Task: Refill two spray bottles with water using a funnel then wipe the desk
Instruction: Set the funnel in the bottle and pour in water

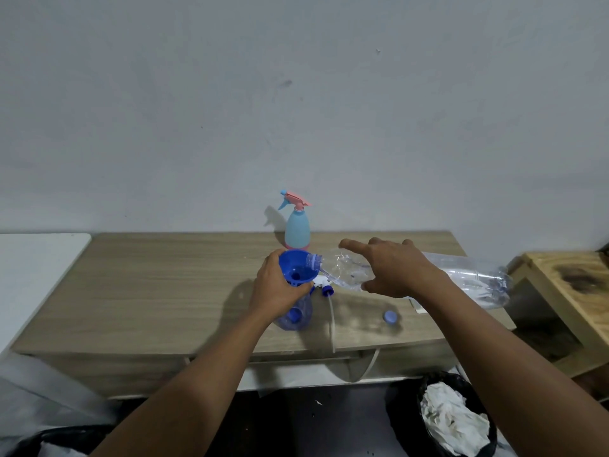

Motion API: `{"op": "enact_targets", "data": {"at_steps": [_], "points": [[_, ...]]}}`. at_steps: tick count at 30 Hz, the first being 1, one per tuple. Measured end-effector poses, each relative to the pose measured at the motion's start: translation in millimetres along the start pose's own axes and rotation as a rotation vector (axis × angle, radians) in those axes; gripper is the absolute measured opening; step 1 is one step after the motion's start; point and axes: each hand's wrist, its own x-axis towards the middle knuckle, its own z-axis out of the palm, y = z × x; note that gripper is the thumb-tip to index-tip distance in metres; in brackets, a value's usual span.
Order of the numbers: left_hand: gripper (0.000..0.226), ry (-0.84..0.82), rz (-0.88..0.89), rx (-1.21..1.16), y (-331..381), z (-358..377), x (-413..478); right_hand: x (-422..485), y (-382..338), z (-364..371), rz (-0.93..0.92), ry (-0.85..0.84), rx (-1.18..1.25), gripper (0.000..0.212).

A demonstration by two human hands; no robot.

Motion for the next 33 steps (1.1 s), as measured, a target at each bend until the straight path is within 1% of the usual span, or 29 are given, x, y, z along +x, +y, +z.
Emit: {"op": "enact_targets", "data": {"at_steps": [11, 17, 23, 26, 29, 33], "points": [[0.073, -0.008, -0.007, 0.000, 2.0, 0.2, 0.0, 6.3, 1.9, 2.4, -0.018, 0.038, -0.068, 0.085], [0.069, -0.007, 0.015, -0.003, 3.4, -0.7, -0.3, 5.0, 4.9, 4.3, -0.012, 0.019, -0.008, 0.085], [0.066, 0.000, 0.027, -0.001, 1.8, -0.1, 0.1, -1.1, 9.5, 17.0, 0.006, -0.021, 0.196, 0.086], [0.068, -0.006, 0.017, -0.001, -0.1, 1.2, 1.3, -4.5, 10.2, 23.8, 0.000, -0.017, 0.371, 0.088], [0.073, -0.002, 0.014, 0.005, -2.3, 2.1, 2.7, -5.2, 10.4, 32.1, -0.001, 0.030, 0.590, 0.089], [0.076, 0.003, 0.006, 0.018, -3.1, 3.5, 3.3, -3.3, 15.9, 47.4, 0.043, 0.149, 0.815, 0.091]]}}
